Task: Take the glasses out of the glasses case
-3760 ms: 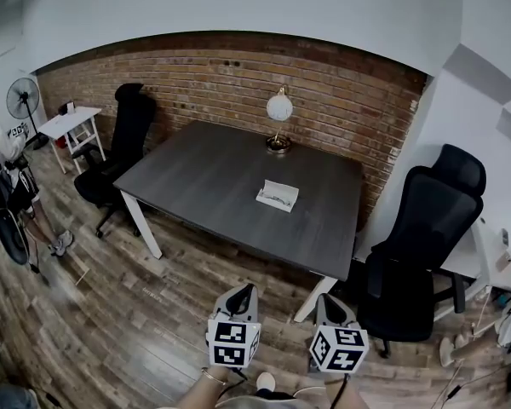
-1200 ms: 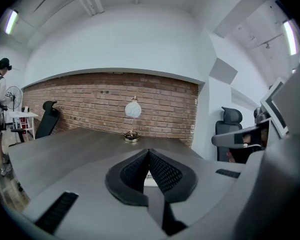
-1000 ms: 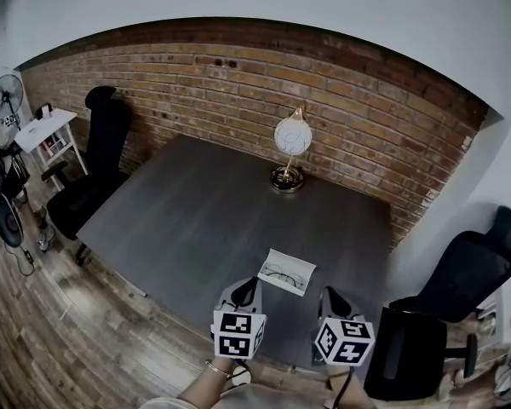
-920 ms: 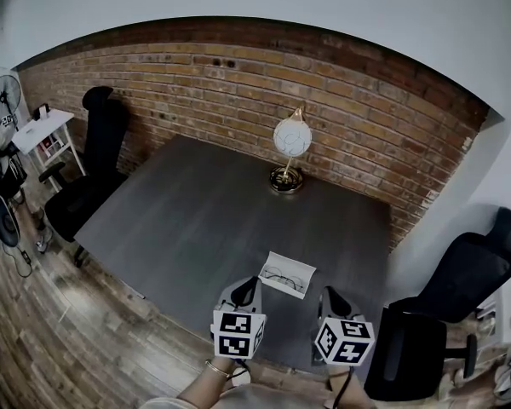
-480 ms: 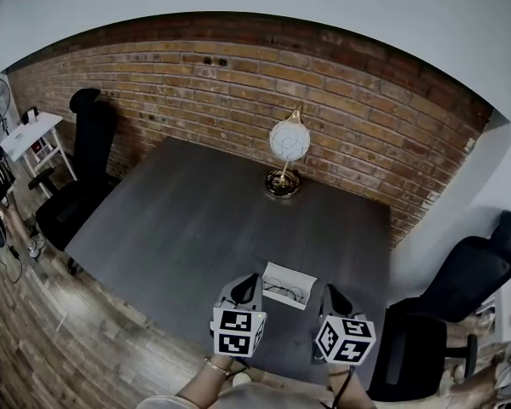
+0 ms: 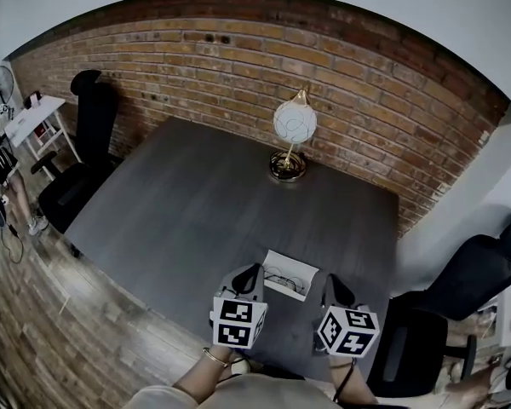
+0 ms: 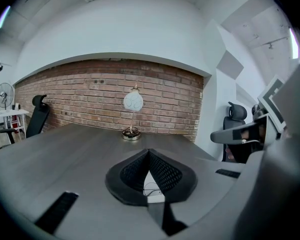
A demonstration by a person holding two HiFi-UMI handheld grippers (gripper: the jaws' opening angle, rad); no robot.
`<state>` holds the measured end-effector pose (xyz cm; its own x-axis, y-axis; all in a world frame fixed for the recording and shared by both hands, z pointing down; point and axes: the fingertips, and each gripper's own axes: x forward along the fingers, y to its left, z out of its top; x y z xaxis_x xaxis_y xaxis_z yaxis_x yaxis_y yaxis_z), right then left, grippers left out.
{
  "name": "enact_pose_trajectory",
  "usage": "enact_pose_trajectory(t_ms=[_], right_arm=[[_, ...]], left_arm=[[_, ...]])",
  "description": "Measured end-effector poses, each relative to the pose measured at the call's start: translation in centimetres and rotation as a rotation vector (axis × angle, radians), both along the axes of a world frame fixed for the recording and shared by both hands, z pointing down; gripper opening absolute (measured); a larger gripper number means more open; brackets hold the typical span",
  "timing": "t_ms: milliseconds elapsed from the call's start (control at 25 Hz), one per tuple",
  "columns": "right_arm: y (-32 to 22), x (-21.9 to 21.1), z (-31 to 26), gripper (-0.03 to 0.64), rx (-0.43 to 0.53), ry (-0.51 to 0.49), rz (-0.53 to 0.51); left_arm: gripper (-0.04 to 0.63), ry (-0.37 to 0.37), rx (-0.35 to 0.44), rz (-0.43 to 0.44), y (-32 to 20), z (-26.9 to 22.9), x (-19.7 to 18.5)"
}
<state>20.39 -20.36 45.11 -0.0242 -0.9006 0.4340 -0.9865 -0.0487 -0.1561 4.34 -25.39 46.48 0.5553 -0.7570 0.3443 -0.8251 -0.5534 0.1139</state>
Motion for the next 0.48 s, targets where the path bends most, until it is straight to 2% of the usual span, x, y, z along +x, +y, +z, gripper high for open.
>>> enact_pose_trajectory(t_ms=[480], right_arm=[[-0.3,0.3,2.3,0.032,-0.064,0.022,-0.069]], left_arm=[[0.018,-0.023,-0.073,-0.079,0.7,3.2,-1.2]])
